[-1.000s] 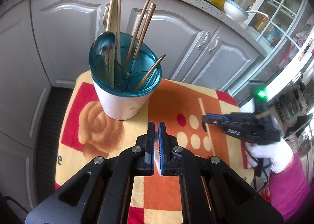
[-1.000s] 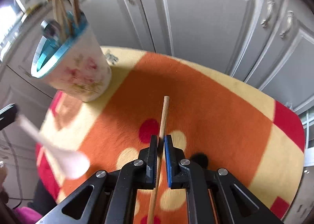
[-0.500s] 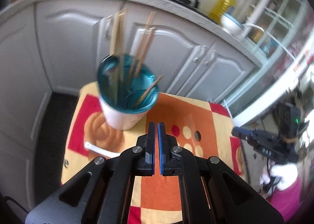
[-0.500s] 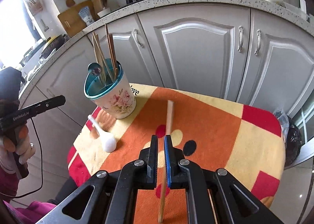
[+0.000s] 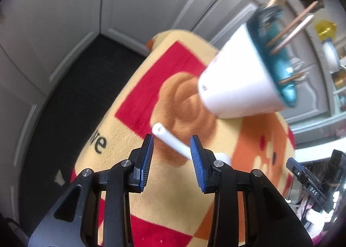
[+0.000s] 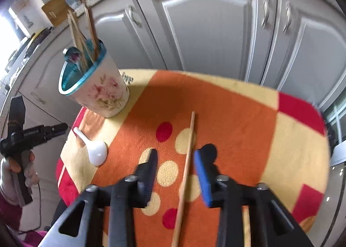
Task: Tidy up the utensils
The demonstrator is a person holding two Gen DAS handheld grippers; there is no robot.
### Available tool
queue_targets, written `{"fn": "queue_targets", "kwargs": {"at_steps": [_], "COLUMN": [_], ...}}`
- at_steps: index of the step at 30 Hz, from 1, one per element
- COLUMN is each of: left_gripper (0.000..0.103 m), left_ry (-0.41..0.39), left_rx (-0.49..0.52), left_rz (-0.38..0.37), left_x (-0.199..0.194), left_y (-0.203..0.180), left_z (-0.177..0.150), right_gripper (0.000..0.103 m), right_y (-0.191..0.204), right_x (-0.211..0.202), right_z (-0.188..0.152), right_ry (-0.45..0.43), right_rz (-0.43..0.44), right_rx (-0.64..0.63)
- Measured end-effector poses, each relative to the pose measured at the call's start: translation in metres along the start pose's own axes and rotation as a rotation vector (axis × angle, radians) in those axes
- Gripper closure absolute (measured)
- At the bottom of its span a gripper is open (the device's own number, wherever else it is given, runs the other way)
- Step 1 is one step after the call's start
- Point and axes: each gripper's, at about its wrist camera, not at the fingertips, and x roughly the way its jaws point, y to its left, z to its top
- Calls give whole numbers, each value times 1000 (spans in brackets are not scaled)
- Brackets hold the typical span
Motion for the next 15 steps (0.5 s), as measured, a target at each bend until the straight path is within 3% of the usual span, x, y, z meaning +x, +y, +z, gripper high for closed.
{"fn": "queue_targets", "kwargs": {"at_steps": [5,9,10,12,13,15], "left_gripper": [69,69,71,88,88,89], "left_ry": [-19,-45,-43,-24,-14,-7], "left_rx": [-45,-5,18,59,77,112], "left_rz": [38,68,68,52,35,13], "left_x": [18,22,24,29,31,28], "left_y": [3,-10,-15,-21,-24,-27], "left_z": [2,5,7,9,8,7], "right_gripper": [68,68,75,83,92,97], "right_y": [-2,-9,-9,-6,-4,-3], "right_x": [39,67,71,74,76,77], "right_z": [11,23,25,33,36,39], "right_ry": [63,97,99,85,92,111], "right_rz": [-41,-77,-81,-83,-79,-59], "right_rx": [-1,9,6,-24,-31,-41]}}
